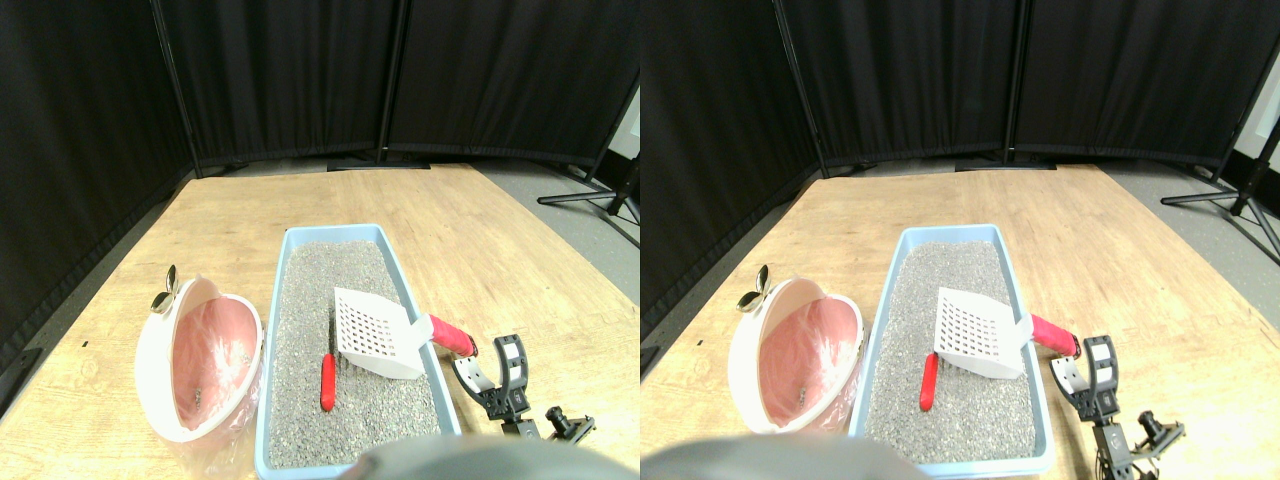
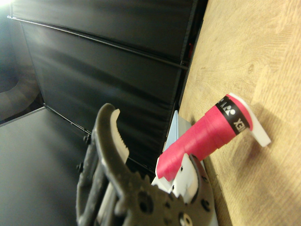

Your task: Scoop (unimanual)

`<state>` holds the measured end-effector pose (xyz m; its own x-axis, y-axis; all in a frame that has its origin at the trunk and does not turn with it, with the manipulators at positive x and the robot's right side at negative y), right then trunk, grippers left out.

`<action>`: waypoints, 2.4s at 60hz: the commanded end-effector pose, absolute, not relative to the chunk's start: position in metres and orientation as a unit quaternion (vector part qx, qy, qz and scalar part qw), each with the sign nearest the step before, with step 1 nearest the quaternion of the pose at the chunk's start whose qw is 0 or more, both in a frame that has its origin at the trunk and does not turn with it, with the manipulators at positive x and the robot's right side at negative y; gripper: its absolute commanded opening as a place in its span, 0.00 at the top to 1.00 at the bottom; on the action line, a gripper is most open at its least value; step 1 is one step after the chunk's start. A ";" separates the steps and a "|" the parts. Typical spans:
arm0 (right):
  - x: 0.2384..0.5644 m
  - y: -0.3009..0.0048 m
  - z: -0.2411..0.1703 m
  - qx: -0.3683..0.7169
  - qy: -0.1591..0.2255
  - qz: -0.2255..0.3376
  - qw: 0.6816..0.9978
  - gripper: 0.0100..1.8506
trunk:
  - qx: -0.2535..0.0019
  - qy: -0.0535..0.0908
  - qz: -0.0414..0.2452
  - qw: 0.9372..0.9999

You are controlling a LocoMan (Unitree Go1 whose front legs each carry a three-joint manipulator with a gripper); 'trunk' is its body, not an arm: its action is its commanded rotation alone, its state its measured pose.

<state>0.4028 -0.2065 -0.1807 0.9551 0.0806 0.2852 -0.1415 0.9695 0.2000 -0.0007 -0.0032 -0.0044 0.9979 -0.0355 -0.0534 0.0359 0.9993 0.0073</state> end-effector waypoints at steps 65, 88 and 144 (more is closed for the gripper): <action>0.437 -0.200 -0.193 0.093 -0.023 0.017 0.995 0.52 | -0.016 0.036 -0.016 0.999; 0.455 -0.205 -0.198 0.119 0.006 -0.001 0.993 0.48 | -0.019 0.038 -0.019 0.999; 0.483 -0.203 -0.213 0.131 0.023 0.024 0.991 0.93 | -0.026 0.044 -0.005 0.999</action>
<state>0.4796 -0.2028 -0.2182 0.9932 0.0208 -0.1146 0.0109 0.9630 0.2694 -0.0041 -0.0083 -0.0051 0.9969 -0.0375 -0.0695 0.0360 0.9991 -0.0227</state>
